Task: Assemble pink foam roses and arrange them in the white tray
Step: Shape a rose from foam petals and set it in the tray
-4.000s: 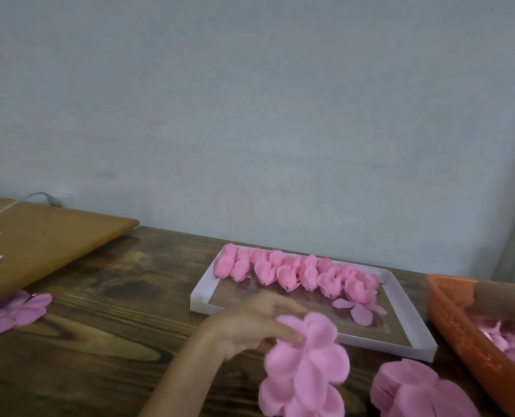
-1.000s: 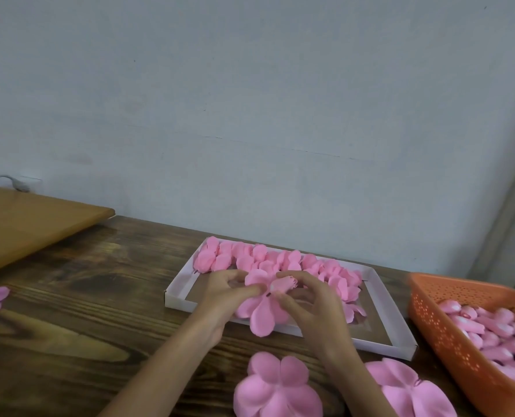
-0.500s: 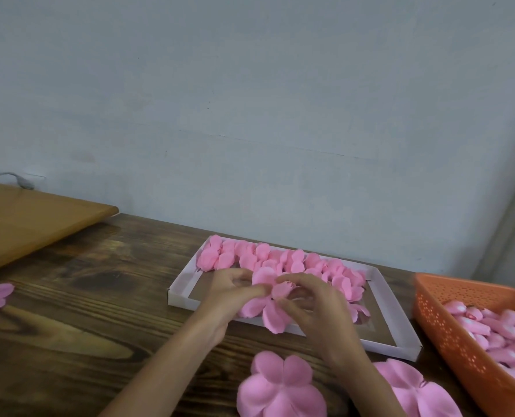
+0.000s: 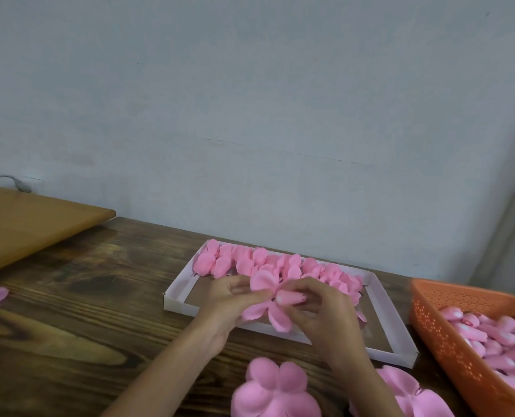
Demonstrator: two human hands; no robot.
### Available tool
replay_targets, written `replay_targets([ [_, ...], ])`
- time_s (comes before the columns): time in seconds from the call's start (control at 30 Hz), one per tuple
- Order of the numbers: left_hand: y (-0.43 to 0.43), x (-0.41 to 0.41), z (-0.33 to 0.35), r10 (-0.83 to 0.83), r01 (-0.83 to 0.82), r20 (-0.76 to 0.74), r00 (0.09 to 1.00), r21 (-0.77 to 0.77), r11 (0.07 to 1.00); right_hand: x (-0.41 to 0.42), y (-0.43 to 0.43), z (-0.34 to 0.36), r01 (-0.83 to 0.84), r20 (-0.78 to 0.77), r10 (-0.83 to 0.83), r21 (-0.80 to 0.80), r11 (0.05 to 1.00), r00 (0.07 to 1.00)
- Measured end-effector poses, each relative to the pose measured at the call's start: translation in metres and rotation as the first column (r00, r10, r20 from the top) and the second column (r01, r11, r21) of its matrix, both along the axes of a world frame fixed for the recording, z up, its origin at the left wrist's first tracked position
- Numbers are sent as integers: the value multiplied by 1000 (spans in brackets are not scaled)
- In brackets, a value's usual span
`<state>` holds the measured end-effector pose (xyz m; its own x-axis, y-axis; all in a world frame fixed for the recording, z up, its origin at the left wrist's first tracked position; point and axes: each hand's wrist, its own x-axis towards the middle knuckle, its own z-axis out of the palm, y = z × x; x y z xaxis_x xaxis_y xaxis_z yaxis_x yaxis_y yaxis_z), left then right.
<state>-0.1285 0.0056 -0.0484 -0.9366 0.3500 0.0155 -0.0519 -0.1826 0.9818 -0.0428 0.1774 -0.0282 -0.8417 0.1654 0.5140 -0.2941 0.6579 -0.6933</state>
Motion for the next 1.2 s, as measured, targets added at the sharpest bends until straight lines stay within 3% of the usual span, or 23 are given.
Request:
replay_targets([
  [0.4,8,3,-5,-32,33,-9,999,113,993,0,-8,-1,135,-37,-133,54,989,990],
  [0.67,12,8,-9,36,-40,-148,988,-25,999,0,-11,-2,189,-58,-181,180,965,982],
  [0.93,11,4,-7,-24,22,-135,991,-15,1000,1,-11,1,170,-73,-166,46,984,983],
  [1.13,8,3,-1,-14,13,-233,972,-5,1000,1,-10,1,165,-75,-171,-81,983,982],
  [1.2,8,5,1,-13,14,-273,962,3,1000,0,-6,1,164,-60,-166,-40,986,984],
])
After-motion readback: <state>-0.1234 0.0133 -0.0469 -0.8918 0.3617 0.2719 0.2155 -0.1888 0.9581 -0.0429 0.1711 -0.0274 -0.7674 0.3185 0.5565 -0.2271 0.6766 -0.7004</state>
